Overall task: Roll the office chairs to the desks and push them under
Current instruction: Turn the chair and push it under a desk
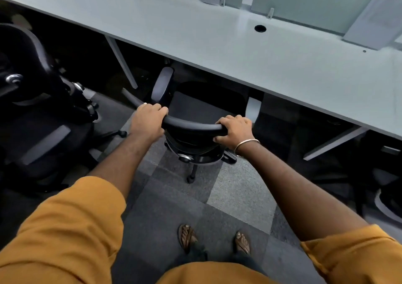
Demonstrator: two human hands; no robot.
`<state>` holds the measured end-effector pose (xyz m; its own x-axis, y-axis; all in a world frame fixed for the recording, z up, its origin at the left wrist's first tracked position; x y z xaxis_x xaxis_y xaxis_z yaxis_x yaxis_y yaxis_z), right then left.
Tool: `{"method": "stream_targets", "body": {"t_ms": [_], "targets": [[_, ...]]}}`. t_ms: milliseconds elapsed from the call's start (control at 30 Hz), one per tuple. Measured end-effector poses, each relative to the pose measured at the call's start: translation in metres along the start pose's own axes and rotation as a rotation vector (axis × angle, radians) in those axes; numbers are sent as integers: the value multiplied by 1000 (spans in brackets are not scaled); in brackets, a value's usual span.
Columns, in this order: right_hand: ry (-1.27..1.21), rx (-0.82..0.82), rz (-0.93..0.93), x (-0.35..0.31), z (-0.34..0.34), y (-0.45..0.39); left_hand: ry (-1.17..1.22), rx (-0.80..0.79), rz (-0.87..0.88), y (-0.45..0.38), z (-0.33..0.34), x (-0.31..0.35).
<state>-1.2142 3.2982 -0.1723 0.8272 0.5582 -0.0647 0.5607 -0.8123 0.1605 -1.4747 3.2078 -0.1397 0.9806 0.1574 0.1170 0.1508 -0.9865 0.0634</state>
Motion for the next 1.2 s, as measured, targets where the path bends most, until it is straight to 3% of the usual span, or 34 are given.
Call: {"method": "stream_targets", "body": {"t_ms": [367, 633, 900, 1200], "targets": [[171, 26, 43, 4, 17, 31, 120, 60, 51, 51, 34, 27], [401, -223, -303, 16, 14, 35, 144, 134, -8, 101, 57, 80], [335, -98, -552, 62, 42, 97, 199, 234, -170, 156, 86, 152], [315, -79, -708, 134, 82, 183, 270, 221, -347, 233, 119, 269]]}}
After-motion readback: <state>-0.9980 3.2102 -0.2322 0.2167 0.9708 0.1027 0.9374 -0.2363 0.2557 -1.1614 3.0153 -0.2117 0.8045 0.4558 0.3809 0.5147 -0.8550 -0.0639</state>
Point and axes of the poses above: each hand's wrist, its own y-axis away from the middle knuckle, its own z-axis out of the palm, x = y × z, the point moved 2 cm from there along -y, towards the middle knuckle, and after that the axes turned 15 degrees about y, right-handed, at the moved point
